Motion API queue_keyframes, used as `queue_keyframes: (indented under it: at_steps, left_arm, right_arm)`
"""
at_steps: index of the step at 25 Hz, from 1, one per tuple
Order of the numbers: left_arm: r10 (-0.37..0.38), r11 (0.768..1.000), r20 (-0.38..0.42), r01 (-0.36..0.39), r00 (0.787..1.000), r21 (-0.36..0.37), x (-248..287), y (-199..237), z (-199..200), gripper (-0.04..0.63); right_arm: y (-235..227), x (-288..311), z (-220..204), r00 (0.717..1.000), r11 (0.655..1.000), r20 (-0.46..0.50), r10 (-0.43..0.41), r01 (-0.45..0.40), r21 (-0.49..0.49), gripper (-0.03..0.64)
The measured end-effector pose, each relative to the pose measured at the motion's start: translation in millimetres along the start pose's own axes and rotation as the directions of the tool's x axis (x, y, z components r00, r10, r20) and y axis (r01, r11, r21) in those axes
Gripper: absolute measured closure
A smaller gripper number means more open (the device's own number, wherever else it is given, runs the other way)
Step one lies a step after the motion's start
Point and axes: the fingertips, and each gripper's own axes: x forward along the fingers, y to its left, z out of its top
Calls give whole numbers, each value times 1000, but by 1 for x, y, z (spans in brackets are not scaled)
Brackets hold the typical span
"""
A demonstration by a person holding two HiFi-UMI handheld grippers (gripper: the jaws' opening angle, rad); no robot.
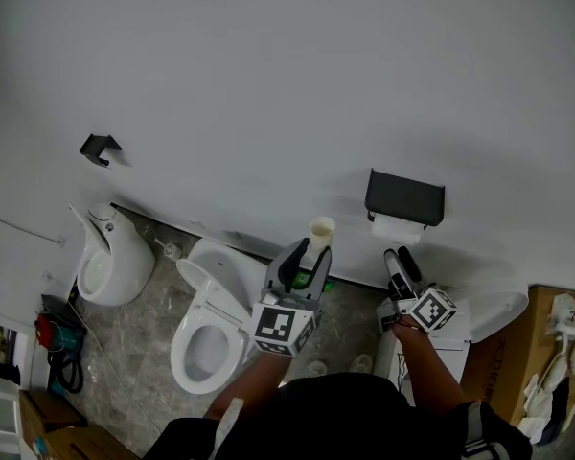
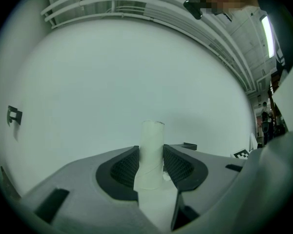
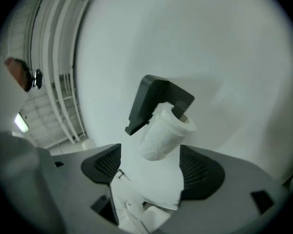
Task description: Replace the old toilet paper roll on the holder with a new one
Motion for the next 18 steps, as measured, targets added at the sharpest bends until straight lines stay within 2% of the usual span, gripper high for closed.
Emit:
queue_keyframes:
  at_steps: [2,4,6,9,11,12,14,18]
  left_arm:
    - [-18,1000,2,18,1000,-4,1,-3,0,442]
    - [-33,999,1,33,999,-6,3,-7,-1,442]
    - [-45,999,1,45,999,-4,6,-11,-2,442]
    - [-69,998,8,69,998,3,9,-17,0,442]
    - [-86,996,10,86,996,7,11,-21,1,442]
    - [-93,996,11,93,996,9,12,-23,1,442]
    - [-106,994,10,106,994,4,13,-26,-2,442]
    - [-124,992,5,124,992,-24,13,-29,-7,442]
  right_arm:
    - [9,-11,4,999,982,-29,-33,27,-187,282]
    - [20,-21,11,998,935,-37,-56,40,-353,283]
    - [32,-29,20,997,870,-40,-68,40,-491,284]
    - [51,-37,32,996,755,-36,-83,39,-654,284]
    - [60,-40,39,994,688,-32,-104,48,-724,284]
    - [63,-42,41,992,666,-33,-118,54,-744,284]
    - [67,-44,43,988,643,-39,-149,67,-763,289]
    - [73,-52,49,980,611,-21,-196,106,-785,435]
